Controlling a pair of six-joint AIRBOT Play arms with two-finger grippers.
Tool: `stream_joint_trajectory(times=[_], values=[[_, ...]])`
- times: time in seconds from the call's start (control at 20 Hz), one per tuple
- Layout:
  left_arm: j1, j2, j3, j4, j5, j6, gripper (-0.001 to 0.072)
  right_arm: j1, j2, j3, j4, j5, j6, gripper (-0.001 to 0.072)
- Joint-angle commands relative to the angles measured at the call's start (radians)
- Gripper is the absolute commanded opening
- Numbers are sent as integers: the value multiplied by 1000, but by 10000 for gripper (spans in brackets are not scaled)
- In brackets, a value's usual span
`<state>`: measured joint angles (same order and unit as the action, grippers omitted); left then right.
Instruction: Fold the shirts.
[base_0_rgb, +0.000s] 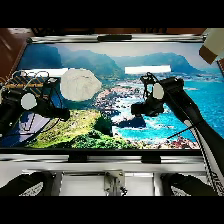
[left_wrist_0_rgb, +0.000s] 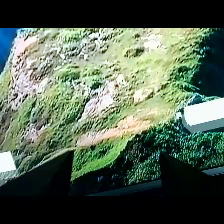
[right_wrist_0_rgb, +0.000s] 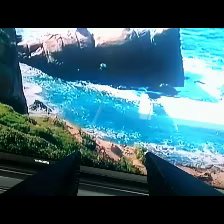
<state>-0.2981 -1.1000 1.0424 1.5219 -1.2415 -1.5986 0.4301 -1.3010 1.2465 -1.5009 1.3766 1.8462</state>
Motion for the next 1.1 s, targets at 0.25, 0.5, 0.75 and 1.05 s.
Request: stream_joint_trajectory(times=[0.25,0.5,0.75,1.05], values=[[1,1,0,0,0,0,621,1,0,0,0,0,0,522],[1,1,0,0,0,0,621,1,0,0,0,-1,0,522],[0,-1,0,-1,4,-3,621,1,0,0,4,-5,0,522],[0,-16,-3,-81,165,-3,619,1,0,0,0,-11,0,521]])
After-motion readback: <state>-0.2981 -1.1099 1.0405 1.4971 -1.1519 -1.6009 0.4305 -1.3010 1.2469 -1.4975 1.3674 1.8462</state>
